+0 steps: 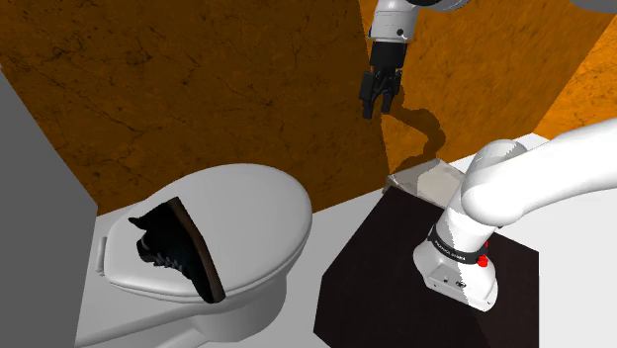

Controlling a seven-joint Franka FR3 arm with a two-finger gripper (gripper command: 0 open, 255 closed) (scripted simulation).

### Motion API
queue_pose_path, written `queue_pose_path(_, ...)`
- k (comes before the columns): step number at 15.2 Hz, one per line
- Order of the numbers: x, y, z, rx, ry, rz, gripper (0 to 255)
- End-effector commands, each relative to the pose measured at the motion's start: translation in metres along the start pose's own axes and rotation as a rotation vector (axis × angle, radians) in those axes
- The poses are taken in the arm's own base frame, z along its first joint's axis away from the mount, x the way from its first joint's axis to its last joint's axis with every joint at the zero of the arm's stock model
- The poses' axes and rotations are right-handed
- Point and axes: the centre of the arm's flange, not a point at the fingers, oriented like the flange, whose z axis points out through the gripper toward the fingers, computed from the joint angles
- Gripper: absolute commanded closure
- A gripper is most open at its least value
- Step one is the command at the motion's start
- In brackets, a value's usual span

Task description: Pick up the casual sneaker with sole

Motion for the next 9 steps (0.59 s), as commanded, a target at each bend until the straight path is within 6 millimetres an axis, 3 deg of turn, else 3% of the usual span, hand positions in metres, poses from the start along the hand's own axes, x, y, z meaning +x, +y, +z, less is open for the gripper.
queue_pose_path(1,0.0,0.0,0.0,0.0,0.0,0.0,0)
queue_pose_path(9,0.031,-0.096,0.038,-0.019,0.013,-0.024,0)
